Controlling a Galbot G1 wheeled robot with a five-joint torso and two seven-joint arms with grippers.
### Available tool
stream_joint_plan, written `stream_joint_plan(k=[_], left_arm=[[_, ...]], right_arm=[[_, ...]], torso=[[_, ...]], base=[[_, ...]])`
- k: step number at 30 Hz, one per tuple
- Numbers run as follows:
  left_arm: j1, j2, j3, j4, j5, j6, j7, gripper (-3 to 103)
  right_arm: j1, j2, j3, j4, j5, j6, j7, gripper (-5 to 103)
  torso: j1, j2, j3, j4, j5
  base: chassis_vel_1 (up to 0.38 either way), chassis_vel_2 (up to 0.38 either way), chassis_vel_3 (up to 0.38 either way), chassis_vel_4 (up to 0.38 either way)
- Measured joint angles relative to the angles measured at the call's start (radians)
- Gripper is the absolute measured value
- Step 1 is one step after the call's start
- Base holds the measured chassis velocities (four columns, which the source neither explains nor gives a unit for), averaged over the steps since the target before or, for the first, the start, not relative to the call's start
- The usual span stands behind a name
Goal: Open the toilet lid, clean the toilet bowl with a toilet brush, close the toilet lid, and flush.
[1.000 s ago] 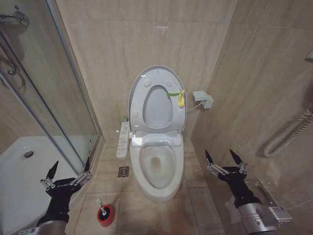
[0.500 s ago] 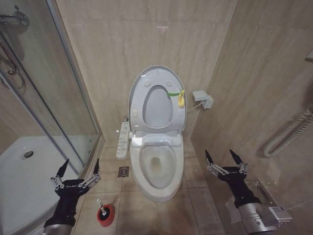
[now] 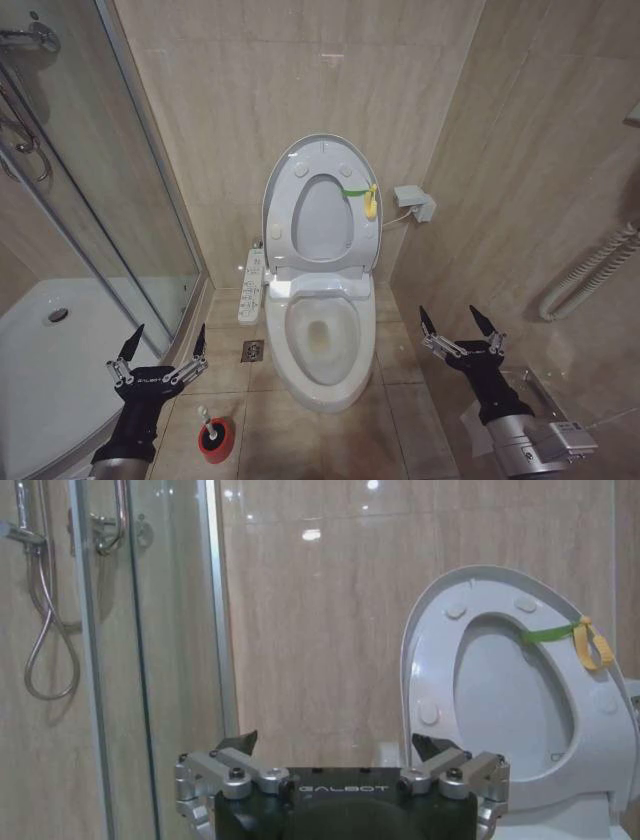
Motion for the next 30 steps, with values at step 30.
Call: stream_joint_plan(k=[30], left_arm=[[-0.001, 0.001, 0.000, 0.002, -0.002, 0.002, -0.002, 100]], right_arm=[[0.000, 0.000, 0.000, 0.000, 0.000, 0.000, 0.000, 100]], torso=[[0.000, 0.000, 0.000, 0.0000, 0.0000]], base=[[0.000, 0.000, 0.000, 0.000]])
